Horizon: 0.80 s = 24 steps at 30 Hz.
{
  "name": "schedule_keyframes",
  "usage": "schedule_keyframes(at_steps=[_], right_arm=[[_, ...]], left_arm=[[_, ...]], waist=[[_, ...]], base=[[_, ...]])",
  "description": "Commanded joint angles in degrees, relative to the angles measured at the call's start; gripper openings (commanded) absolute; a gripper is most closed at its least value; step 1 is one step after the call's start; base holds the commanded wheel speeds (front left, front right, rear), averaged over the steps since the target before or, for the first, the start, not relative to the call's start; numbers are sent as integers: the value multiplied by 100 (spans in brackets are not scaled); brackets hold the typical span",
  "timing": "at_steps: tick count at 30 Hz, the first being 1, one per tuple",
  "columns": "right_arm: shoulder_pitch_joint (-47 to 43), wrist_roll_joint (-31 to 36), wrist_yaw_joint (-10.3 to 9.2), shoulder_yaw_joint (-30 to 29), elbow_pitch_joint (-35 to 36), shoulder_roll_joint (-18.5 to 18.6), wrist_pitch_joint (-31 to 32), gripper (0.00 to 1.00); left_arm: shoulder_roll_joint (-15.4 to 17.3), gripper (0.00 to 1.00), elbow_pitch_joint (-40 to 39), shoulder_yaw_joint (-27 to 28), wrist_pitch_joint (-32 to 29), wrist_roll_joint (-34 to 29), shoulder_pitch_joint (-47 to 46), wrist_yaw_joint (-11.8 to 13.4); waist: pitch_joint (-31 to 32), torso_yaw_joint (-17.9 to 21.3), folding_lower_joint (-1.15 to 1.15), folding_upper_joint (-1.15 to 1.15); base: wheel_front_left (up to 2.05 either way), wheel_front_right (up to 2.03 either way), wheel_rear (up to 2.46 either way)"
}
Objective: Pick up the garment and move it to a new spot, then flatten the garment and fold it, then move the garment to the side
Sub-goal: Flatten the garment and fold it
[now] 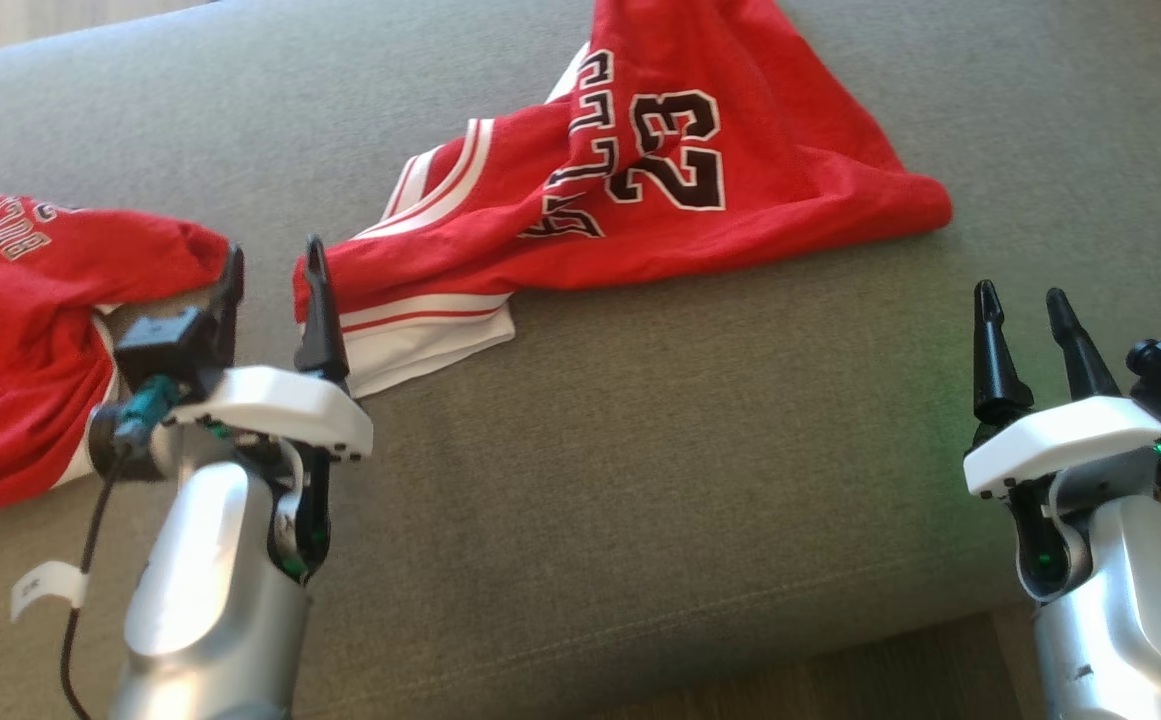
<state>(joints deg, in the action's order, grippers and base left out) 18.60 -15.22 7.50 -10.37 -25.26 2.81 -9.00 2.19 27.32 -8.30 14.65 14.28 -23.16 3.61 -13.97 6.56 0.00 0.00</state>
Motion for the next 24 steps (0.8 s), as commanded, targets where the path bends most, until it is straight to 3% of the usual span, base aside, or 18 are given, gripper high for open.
schedule_keyframes(at_steps=[1,9,24], right_arm=[[218,75,-1,84,105,7,22,100],[632,1150,-1,-637,-571,114,226,100],[1591,1519,-1,-952,-2074,720,221,100]], left_arm=[[74,100,-369,191,35,15,-127,7],[70,100,-1463,-364,35,373,441,64],[69,100,-1864,-961,35,556,679,203]], waist=[[-27,-90,0,0],[-41,-537,0,0],[-215,-1165,0,0]], base=[[0,0,0],[0,0,0],[0,0,0]])
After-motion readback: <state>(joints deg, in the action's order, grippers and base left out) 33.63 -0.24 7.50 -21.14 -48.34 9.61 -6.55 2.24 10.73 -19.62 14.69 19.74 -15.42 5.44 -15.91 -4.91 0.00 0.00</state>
